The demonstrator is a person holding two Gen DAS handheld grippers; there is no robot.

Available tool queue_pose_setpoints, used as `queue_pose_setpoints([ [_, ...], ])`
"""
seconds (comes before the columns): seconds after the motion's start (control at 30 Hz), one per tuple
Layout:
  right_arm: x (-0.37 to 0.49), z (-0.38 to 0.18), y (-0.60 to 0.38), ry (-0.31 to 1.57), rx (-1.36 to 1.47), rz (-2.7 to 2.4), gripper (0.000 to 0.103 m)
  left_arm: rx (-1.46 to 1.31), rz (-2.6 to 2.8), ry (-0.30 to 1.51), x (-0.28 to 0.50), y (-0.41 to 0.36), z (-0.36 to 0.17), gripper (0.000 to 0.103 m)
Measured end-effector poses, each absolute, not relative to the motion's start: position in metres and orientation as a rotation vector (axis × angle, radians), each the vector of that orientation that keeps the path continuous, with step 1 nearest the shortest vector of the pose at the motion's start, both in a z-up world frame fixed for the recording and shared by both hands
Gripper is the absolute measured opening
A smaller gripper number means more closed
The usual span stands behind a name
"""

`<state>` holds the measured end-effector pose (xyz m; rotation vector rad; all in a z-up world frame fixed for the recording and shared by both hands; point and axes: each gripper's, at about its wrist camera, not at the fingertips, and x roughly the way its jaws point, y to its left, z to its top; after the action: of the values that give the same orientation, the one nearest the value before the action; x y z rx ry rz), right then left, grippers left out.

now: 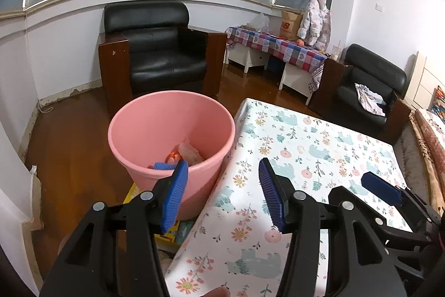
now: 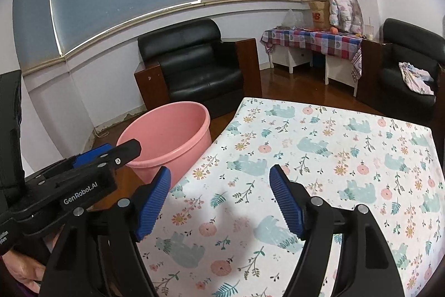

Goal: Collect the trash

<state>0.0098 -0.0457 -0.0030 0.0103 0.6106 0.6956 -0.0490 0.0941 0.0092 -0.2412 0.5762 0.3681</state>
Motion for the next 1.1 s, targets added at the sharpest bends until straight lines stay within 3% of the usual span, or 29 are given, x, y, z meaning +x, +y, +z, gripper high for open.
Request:
queue_pose_setpoints([
  [1.1,0.007,-0.0038,-0.0573,0.612,0.023,0.685,0.073,-0.223,0.406,0.594,-0.0501,0.0847,0.003,0.053],
])
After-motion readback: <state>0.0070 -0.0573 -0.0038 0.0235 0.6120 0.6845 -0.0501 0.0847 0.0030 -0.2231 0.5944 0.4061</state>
